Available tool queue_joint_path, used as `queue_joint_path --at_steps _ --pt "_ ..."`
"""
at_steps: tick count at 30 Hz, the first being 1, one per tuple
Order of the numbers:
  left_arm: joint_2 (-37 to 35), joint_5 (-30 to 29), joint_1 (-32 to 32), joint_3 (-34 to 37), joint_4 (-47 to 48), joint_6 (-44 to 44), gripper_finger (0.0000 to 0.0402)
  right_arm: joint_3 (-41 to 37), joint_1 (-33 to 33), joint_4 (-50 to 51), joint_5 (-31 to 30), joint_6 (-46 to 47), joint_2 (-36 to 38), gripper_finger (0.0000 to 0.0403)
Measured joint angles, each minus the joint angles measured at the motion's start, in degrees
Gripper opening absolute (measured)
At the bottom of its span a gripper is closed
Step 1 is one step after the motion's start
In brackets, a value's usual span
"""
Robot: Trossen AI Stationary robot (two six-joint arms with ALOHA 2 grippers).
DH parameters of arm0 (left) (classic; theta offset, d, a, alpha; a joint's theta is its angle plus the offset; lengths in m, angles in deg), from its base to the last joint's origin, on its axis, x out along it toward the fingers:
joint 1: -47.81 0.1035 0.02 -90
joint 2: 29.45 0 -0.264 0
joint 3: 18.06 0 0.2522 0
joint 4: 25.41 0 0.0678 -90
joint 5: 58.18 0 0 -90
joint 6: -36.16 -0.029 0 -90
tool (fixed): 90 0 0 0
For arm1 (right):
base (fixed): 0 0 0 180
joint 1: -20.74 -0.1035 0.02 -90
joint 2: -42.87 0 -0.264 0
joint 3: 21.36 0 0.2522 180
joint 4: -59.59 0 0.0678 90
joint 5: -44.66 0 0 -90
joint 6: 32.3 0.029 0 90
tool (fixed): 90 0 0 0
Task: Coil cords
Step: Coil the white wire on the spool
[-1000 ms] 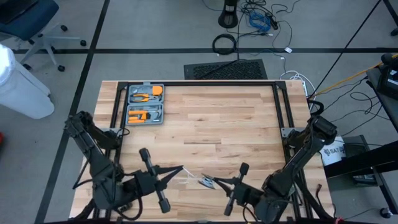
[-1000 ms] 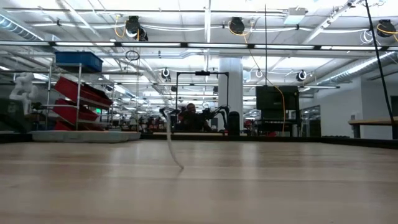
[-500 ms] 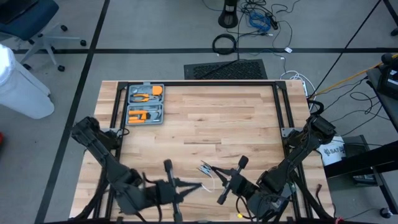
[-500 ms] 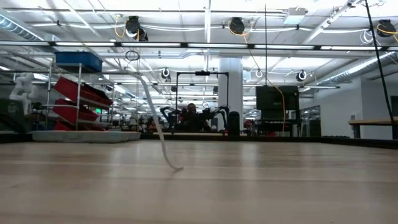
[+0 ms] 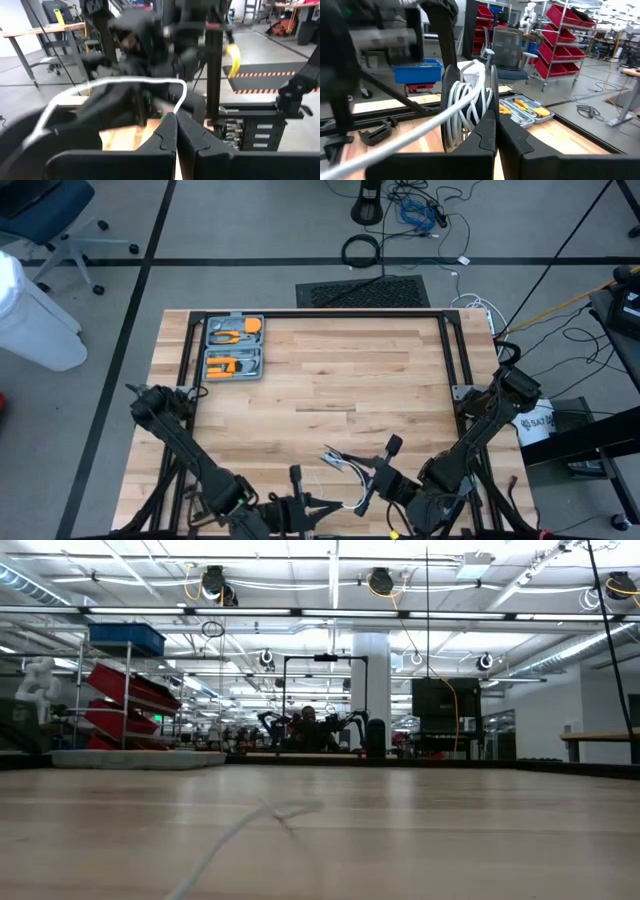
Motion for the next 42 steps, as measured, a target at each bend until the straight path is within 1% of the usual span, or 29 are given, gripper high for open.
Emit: queue_joint_path --at_steps 5,9,12,26,35,42 --pt "2.41 -0.04 0.00 0.00 1.04 2.83 0.0001 0.00 -1.88 -4.84 -1.00 -5.25 0.00 0.0000" --pt "3.60 -0.68 0.30 0.00 2.44 3.21 0.0001 0.00 -3.37 -9.60 -1.05 -9.83 0.00 0.0000" --pt "3.68 -0.88 0.66 0.00 3.52 5.03 0.0001 0.00 -4.45 -10.69 -1.02 -11.36 0.00 0.0000" --pt "3.68 0.41 2.34 0.00 22.58 17.07 0.0001 0.00 -7.79 -20.21 -1.11 -20.50 0.00 0.0000" --pt "3.68 0.67 2.14 0.00 30.46 22.23 0.0001 0.00 -9.08 -20.51 -1.14 -22.00 0.00 0.0000" --pt "3.64 1.40 1.18 0.00 33.84 22.26 0.0001 0.00 -10.68 -23.15 -2.26 -26.41 1.52 0.0000"
